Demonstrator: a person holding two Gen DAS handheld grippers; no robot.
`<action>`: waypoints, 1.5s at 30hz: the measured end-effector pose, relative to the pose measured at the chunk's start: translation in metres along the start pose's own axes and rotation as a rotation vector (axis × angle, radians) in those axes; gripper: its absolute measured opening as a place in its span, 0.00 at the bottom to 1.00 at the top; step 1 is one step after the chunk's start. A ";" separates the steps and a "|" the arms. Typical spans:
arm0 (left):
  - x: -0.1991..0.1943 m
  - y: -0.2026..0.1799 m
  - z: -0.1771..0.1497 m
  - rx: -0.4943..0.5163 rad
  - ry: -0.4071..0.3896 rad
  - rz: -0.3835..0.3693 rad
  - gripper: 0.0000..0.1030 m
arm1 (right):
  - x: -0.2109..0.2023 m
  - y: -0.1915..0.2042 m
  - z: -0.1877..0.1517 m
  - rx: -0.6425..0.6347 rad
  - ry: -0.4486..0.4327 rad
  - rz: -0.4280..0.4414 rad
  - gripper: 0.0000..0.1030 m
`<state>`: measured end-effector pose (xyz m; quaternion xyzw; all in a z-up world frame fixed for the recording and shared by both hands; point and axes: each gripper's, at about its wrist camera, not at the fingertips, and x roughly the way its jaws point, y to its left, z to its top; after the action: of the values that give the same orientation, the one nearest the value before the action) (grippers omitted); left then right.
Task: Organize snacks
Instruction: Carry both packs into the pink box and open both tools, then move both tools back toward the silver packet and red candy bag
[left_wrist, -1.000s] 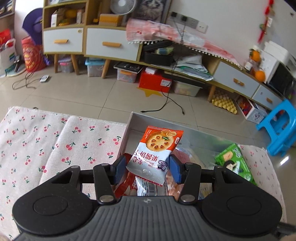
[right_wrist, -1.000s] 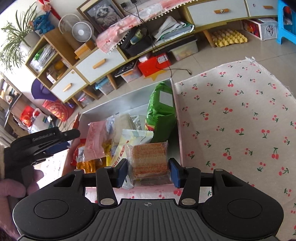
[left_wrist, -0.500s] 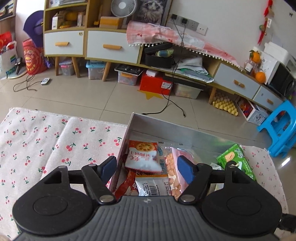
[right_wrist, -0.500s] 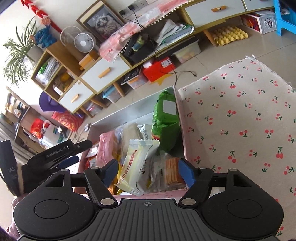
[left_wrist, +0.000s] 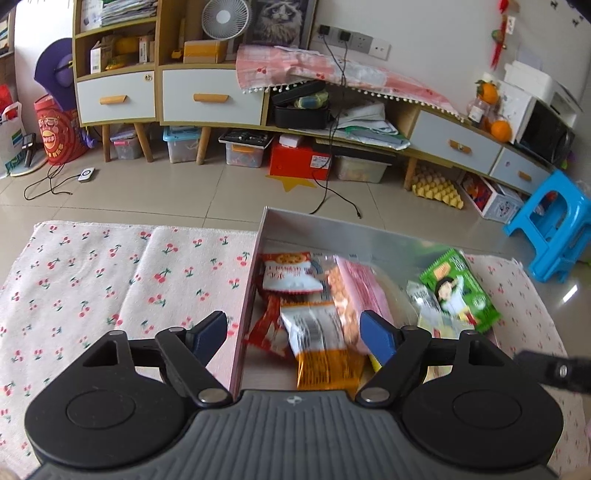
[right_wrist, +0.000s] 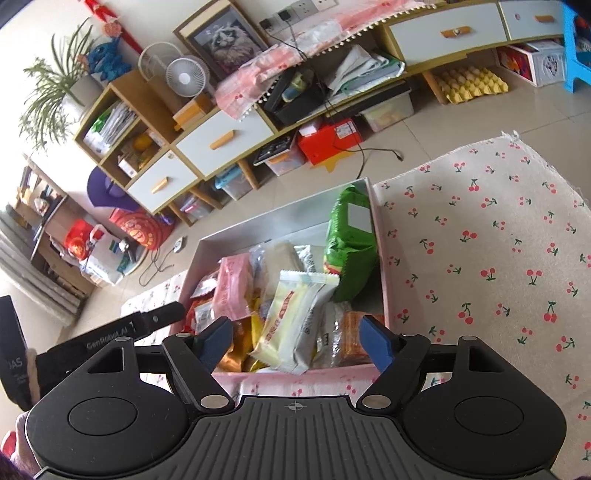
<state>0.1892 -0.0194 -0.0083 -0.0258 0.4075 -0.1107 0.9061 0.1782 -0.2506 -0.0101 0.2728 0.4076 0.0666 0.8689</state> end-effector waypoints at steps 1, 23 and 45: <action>-0.003 0.000 -0.002 0.007 0.000 0.001 0.77 | -0.003 0.002 -0.001 -0.009 -0.002 0.000 0.78; -0.053 0.011 -0.066 0.036 0.091 0.046 0.98 | -0.036 0.039 -0.059 -0.215 0.182 -0.088 0.83; -0.054 0.017 -0.104 0.018 0.270 0.009 0.95 | 0.003 0.035 -0.105 -0.145 0.392 -0.143 0.34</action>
<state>0.0799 0.0135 -0.0398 -0.0006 0.5248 -0.1127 0.8438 0.1058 -0.1760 -0.0486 0.1620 0.5811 0.0856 0.7929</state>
